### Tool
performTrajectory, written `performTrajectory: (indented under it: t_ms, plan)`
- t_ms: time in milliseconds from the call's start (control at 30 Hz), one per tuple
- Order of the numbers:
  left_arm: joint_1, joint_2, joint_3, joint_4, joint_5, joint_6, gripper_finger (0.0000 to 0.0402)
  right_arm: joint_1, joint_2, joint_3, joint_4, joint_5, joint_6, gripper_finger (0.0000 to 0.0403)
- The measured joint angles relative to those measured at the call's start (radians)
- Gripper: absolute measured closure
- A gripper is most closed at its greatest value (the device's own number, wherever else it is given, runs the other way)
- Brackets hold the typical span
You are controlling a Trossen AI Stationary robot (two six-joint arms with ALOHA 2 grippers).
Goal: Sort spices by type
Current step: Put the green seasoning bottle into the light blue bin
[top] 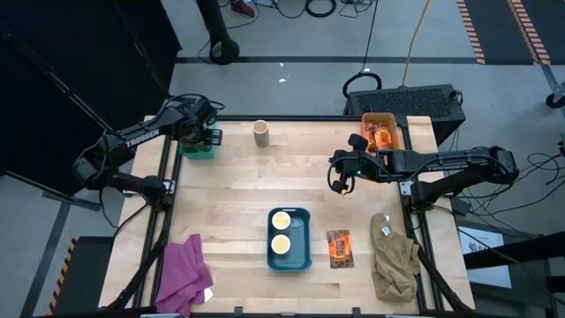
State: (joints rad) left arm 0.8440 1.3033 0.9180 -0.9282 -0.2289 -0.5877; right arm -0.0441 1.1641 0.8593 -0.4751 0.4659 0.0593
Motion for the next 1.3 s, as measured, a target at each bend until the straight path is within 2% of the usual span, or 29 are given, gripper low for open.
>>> performTrajectory:
  t_ms: [333, 1300]
  plan:
    - [0.000, 0.000, 0.000, 0.000, -0.012, 0.003, 0.0174, 0.000, 0.000, 0.000, 0.000, 0.000, 0.000, 0.0403]
    - [0.000, 0.000, 0.000, 0.004, -0.065, 0.019, 0.0169, 0.000, 0.000, 0.000, -0.001, 0.000, 0.000, 0.0403]
